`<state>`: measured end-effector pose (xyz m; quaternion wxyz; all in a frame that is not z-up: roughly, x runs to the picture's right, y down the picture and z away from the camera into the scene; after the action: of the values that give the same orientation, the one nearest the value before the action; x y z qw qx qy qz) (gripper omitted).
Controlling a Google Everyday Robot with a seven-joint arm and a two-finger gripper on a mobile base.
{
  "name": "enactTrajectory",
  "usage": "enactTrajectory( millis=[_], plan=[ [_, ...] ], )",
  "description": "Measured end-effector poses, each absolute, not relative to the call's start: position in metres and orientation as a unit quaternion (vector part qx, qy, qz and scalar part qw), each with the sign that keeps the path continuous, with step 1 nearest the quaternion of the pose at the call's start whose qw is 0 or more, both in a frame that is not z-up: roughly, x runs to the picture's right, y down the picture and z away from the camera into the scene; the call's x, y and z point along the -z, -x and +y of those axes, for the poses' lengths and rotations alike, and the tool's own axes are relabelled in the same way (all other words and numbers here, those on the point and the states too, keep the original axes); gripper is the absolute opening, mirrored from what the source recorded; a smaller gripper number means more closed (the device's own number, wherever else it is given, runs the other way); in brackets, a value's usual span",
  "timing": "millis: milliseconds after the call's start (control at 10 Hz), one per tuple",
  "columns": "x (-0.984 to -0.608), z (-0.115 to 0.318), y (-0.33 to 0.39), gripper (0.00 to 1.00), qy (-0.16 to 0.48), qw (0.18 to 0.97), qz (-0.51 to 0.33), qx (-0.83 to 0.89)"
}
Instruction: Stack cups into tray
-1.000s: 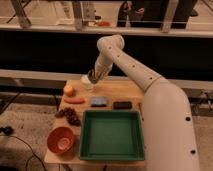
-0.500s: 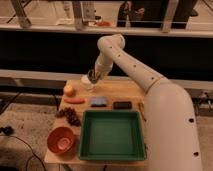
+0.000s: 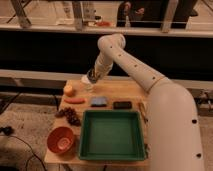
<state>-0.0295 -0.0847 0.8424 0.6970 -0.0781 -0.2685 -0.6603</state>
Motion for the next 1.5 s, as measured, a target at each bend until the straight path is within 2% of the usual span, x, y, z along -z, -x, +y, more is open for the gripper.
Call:
enactTrajectory(
  millis=[1500],
  plan=[
    [-0.829, -0.083, 0.026, 0.00, 0.057, 0.680, -0.277, 0.676]
  ],
)
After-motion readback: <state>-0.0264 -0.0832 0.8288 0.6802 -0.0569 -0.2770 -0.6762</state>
